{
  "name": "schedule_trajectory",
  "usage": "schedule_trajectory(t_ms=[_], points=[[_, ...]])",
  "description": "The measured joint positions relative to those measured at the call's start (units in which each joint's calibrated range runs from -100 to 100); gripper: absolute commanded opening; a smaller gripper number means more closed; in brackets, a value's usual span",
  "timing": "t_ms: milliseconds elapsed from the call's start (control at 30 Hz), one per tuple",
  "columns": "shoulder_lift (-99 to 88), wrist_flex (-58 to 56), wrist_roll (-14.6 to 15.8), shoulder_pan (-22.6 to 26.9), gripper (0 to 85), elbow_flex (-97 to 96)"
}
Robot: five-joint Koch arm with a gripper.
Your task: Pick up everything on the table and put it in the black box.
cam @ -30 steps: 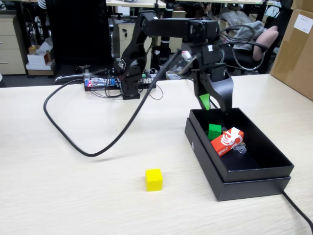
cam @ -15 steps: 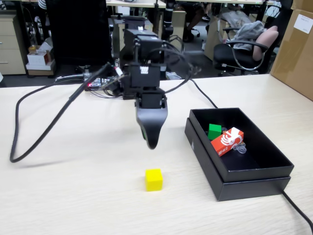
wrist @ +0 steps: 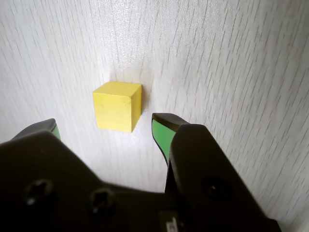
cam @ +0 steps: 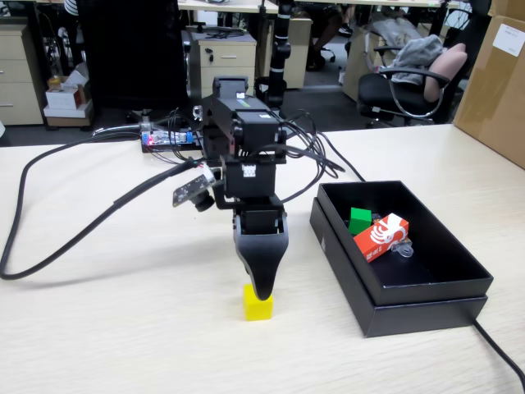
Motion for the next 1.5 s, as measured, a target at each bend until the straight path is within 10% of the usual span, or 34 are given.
schedule_trajectory(t_ms=[733,967,1500], points=[[8.99,0.0,0.0,-0.39,40.7,2.47],[10.51,0.0,0.0,-0.44,14.0,4.84],[5.57,-6.74,0.0,-0.88,14.0,5.94]])
